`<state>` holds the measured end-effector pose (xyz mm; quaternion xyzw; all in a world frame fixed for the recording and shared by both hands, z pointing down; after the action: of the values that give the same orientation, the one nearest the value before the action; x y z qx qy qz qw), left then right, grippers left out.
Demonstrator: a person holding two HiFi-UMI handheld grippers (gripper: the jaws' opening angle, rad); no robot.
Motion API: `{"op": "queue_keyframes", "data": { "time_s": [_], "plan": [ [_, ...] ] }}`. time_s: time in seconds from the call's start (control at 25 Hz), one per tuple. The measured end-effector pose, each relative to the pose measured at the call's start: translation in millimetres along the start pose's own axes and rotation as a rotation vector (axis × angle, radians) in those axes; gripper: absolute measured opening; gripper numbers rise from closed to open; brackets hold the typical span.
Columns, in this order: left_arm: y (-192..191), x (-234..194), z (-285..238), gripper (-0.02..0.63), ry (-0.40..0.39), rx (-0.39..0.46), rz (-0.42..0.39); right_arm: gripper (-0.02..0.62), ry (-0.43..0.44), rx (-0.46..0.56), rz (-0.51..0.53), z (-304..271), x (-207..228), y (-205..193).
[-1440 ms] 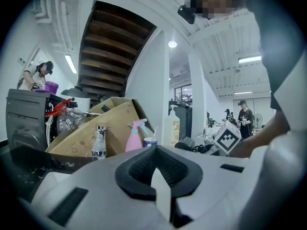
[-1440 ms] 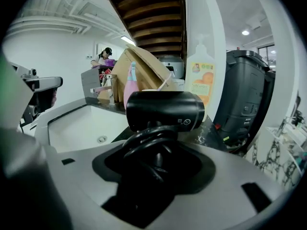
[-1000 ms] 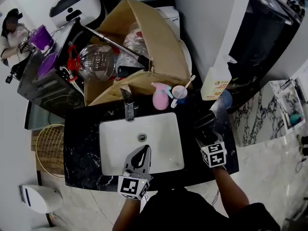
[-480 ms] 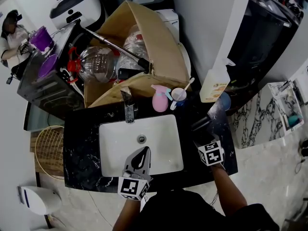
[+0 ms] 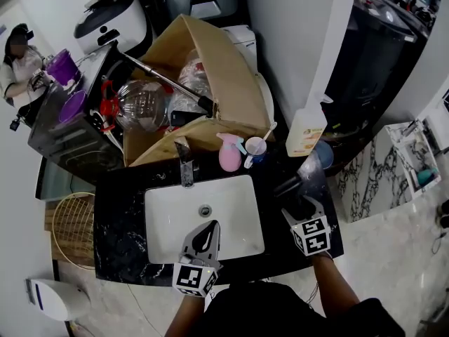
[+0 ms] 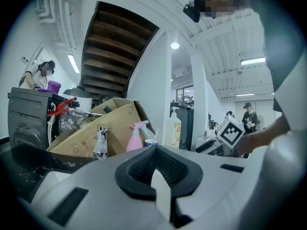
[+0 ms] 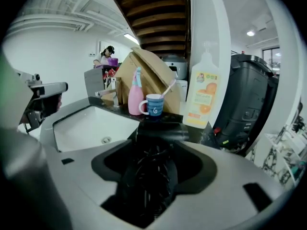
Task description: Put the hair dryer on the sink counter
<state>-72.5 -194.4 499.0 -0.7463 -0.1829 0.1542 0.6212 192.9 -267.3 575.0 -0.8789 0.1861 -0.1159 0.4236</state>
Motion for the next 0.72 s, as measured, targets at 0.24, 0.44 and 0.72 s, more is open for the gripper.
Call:
{"op": "queue_keyframes", "data": {
  "time_s": [0.24, 0.44, 0.72],
  "plan": [
    [8, 6, -2, -0.003, -0.024, 0.023, -0.024, 0.261, 0.009, 0.167, 0.013, 37, -11, 43],
    [17, 11, -6, -0.003, -0.032, 0.041, -0.032, 0.235, 0.012, 0.287, 0.038, 67, -17, 72],
    [26, 16, -8, -0.003, -0.047, 0.052, -0.058, 0.163, 0.018, 0.406, 0.055, 98, -26, 97]
  ]
}}
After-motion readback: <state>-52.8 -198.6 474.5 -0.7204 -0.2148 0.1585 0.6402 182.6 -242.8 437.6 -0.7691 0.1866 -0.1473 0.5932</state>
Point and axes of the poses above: the fingertips, and each gripper's own axes: z backward along the fingers, x to its right, y out of its top, the point moved 5 cm from there along z, backward along the fingers, and after that the axes turned 6 degrees about -z, right-handed, at the moved point
